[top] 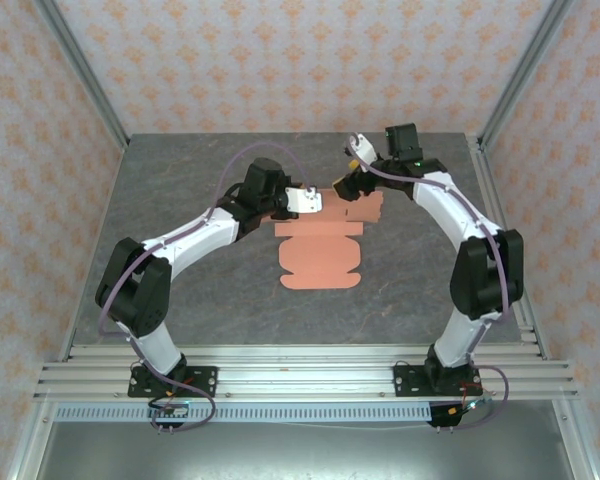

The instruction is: Fold the paper box

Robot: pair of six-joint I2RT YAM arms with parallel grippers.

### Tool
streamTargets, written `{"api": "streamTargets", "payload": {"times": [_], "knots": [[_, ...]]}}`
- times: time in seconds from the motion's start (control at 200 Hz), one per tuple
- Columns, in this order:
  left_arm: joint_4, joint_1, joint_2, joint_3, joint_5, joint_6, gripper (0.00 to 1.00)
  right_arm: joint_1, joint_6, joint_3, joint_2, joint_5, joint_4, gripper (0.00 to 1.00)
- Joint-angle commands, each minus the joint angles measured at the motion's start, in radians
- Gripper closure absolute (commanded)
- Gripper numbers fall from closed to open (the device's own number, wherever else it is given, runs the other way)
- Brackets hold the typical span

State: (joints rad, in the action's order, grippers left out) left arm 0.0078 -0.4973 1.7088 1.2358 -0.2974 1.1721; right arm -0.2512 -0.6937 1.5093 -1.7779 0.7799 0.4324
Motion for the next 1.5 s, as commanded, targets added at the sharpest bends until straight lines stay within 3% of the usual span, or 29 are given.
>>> {"api": "streamTargets", "payload": {"times": [0.0, 0.235, 0.576, 0.841, 1.076, 1.191, 1.261, 1.306, 1.356, 1.431, 1.496], "knots": [[0.007, 0.005, -0.001, 0.022, -0.026, -0.01, 1.0, -0.033, -0.066, 0.066, -0.04, 0.045, 0.155, 0.27], [0.016, 0.007, -0.03, 0.016, -0.067, -0.044, 1.0, -0.06, -0.087, 0.075, -0.082, 0.008, 0.195, 0.33], [-0.02, 0.026, -0.01, 0.045, -0.059, -0.038, 1.0, -0.074, -0.092, 0.088, -0.024, 0.076, 0.268, 0.28], [-0.002, 0.035, -0.11, -0.018, -0.12, -0.056, 1.0, -0.075, -0.089, 0.077, -0.039, -0.001, 0.24, 0.3], [-0.014, 0.052, -0.101, -0.004, -0.122, -0.067, 1.0, -0.082, -0.105, 0.1, -0.067, -0.077, 0.242, 0.45], [0.004, 0.052, -0.078, 0.002, -0.107, -0.1, 1.0, -0.092, -0.104, 0.092, -0.061, -0.114, 0.214, 0.76], [0.007, 0.053, -0.069, 0.007, -0.1, -0.13, 1.0, -0.111, -0.111, 0.077, -0.057, -0.171, 0.188, 0.8], [0.014, 0.052, -0.071, 0.003, -0.096, -0.153, 0.93, -0.125, -0.119, 0.064, -0.057, -0.205, 0.17, 0.82], [0.017, 0.052, -0.077, -0.005, -0.096, -0.175, 0.74, -0.131, -0.119, 0.052, -0.058, -0.229, 0.146, 0.85], [0.029, 0.052, -0.098, -0.028, -0.07, -0.233, 0.66, -0.131, -0.105, 0.038, -0.061, -0.247, 0.112, 0.9], [0.041, 0.052, -0.128, -0.064, -0.031, -0.289, 0.5, -0.132, -0.095, 0.02, -0.056, -0.257, 0.079, 0.92]]}}
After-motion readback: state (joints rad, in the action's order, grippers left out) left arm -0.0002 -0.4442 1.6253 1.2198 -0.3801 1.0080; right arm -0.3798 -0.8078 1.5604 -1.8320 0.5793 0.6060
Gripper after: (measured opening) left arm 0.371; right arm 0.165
